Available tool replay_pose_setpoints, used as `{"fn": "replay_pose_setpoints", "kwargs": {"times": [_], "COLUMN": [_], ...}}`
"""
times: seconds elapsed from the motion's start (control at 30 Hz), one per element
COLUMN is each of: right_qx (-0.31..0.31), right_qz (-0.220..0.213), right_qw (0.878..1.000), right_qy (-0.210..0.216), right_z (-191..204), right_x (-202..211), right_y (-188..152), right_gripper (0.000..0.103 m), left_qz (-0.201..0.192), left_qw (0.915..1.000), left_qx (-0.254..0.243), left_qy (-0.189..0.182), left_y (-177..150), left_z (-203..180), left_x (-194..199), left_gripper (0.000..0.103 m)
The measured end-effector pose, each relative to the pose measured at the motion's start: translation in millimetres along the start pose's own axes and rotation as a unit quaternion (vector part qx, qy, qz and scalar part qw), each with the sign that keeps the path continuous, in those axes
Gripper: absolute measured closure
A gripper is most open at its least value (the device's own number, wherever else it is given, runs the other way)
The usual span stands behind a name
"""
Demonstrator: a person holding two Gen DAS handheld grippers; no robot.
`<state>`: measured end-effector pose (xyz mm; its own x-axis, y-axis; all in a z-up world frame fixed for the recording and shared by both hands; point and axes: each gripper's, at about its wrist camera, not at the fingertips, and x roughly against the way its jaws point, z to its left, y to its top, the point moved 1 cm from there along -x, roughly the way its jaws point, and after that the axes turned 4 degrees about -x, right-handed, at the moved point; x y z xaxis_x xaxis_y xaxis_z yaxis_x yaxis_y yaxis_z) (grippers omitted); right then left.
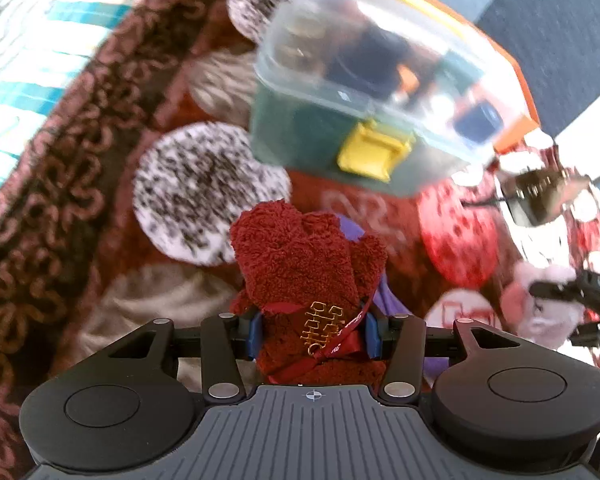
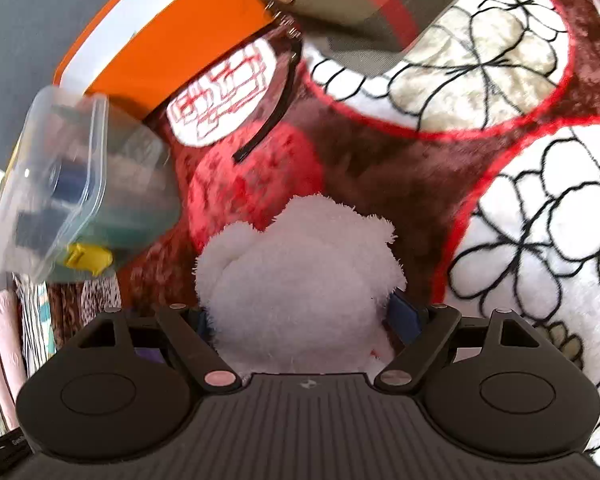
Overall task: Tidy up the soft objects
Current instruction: 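Carry the red and white plush toys up to the orange box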
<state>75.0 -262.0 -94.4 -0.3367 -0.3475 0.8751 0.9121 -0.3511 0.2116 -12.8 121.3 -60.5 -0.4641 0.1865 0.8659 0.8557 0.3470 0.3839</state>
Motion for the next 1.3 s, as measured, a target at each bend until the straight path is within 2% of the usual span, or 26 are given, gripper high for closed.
{"fn": "replay_pose_setpoints", "kwargs": {"times": [0.33,0.57,1.0,1.3], "right_qx": [-0.048,-0.082,-0.096,-0.054], "right_qz": [-0.059,-0.102,-0.193,-0.258], "right_qw": [0.997,0.990,0.972,0.959], "right_qy": [-0.018,-0.051,-0.098,-0.107], "right_z": [-40,-75,-105,-85], "right_x": [23,40,81,112], "right_y": [44,79,158,218], "right_gripper": [0.018,0.018,0.018,0.018], "left_qz": [-0.035,-0.050,-0.068,-0.107], "left_qw": [0.9970,0.9928,0.9889,0.9842], "left_qx": [0.037,0.055,0.021,-0.006], "left_qy": [0.058,0.093,0.130,0.141], "left_y": [34,64,140,206], "left_z": [47,72,69,61], "left_x": [14,17,5,10], "left_gripper": [0.000,0.000,0.000,0.000]}}
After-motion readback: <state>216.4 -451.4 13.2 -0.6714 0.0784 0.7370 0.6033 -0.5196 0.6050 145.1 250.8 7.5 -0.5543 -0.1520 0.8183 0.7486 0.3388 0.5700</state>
